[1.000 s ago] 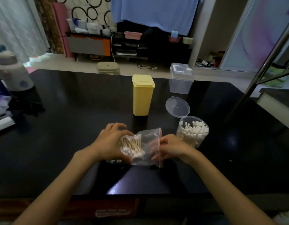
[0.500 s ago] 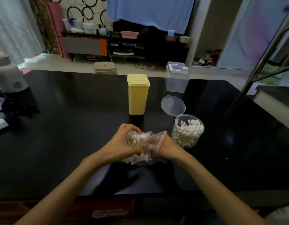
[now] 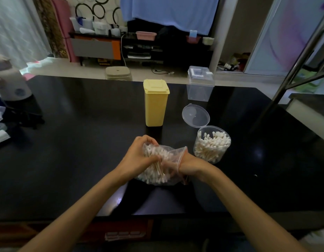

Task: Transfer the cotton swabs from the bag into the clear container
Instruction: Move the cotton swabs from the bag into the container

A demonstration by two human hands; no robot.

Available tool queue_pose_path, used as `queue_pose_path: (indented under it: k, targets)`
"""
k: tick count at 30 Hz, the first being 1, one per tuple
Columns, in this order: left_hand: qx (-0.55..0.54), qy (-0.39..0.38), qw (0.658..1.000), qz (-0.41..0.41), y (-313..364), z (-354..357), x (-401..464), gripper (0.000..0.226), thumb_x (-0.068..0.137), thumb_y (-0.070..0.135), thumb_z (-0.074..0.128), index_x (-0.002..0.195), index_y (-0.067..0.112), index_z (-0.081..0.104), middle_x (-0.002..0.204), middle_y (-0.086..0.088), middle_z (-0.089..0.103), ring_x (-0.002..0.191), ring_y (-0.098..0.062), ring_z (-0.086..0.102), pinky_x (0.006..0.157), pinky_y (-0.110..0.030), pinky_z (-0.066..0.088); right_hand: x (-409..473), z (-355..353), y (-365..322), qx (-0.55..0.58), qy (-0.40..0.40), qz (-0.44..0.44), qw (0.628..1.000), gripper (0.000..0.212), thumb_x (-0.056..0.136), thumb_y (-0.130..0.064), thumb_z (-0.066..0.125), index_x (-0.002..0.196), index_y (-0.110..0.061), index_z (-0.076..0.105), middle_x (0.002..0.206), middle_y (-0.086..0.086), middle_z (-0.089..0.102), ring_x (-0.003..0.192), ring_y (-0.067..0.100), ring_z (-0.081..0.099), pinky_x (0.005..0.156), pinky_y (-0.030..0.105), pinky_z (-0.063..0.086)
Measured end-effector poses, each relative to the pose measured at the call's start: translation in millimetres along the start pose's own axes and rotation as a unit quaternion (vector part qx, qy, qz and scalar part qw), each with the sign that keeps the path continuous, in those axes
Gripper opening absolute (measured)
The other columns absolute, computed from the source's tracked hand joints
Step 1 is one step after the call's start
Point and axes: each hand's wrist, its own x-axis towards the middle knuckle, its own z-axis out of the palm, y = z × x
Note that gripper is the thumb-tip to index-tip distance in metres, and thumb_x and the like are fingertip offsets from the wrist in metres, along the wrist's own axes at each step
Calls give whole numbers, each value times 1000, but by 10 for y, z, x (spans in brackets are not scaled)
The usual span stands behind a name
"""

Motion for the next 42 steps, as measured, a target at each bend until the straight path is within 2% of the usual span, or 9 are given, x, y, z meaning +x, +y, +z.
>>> queue_pose_path:
  k: [3, 9, 14, 17, 21, 28, 34, 39, 42]
  targets:
    - [7, 10, 1000, 2, 2, 8, 1, 35, 72, 11, 76, 88, 32, 53, 106, 2, 47, 97, -8, 50, 79, -16, 41, -6, 4, -13, -10, 16, -24, 1000, 27, 92, -6, 55, 118, -8, 57, 79, -10, 58, 54, -14, 56, 50, 4, 43]
    - [26, 48, 999, -3, 8, 21, 29, 35, 72, 11, 77, 96, 25, 55, 107, 2, 44, 92, 3, 46, 75, -6, 36, 16, 57, 16, -12, 68, -69, 995, 36, 91, -11, 58, 127, -13, 58, 116, -2, 64, 107, 7, 60, 83, 12, 50]
    - [21, 52, 998, -25, 25, 25, 21, 40, 69, 10, 78, 99, 23, 56, 108, 3, 43, 91, 0, 45, 71, -9, 36, -26, 64, -30, 8, 33, -70, 997, 36, 92, -10, 56, 128, -11, 54, 105, -3, 64, 90, 0, 61, 71, 8, 50]
    - [18, 57, 998, -31, 40, 18, 21, 44, 65, 9, 80, 97, 24, 55, 108, 3, 42, 96, -6, 45, 72, -9, 36, -35, 53, -44, 11, 34, -68, 997, 33, 91, -7, 58, 124, -9, 58, 101, 2, 68, 86, 0, 63, 74, 19, 56]
    - [46, 69, 996, -11, 65, 33, 2, 46, 63, 8, 81, 90, 31, 51, 108, 4, 41, 99, -8, 44, 78, -18, 37, -56, 61, -87, -4, 22, -68, 997, 34, 95, -8, 51, 128, -16, 54, 96, -14, 63, 81, -13, 60, 68, 5, 48]
    - [76, 78, 994, -4, 70, 32, -11, 48, 65, 12, 80, 82, 39, 44, 109, 6, 40, 99, -9, 45, 88, -30, 42, -30, 22, -48, -58, 21, -4, 998, 30, 95, -16, 51, 124, -15, 59, 111, -1, 63, 111, 15, 58, 96, 30, 49]
    - [77, 82, 994, -9, 44, 41, 16, 45, 64, 10, 81, 92, 28, 50, 107, 4, 39, 96, -8, 44, 83, -24, 38, -25, 38, -59, 1, 8, 19, 1000, 17, 98, -20, 46, 90, -22, 61, 81, -11, 60, 66, -7, 59, 62, 7, 45]
    - [74, 79, 994, -17, 37, 26, 46, 46, 63, 7, 80, 91, 28, 50, 107, 4, 39, 96, -9, 44, 81, -24, 37, -64, 12, -130, -54, -9, 16, 998, 32, 99, -26, 41, 123, -11, 57, 120, 4, 61, 112, 14, 56, 100, 25, 43]
    - [76, 74, 994, -9, 38, 16, 57, 46, 64, 5, 79, 91, 30, 50, 106, 5, 37, 94, -6, 43, 79, -18, 36, -42, -3, -128, -71, 21, 29, 997, 32, 98, -24, 44, 121, -7, 59, 117, 7, 63, 111, 19, 58, 102, 33, 44]
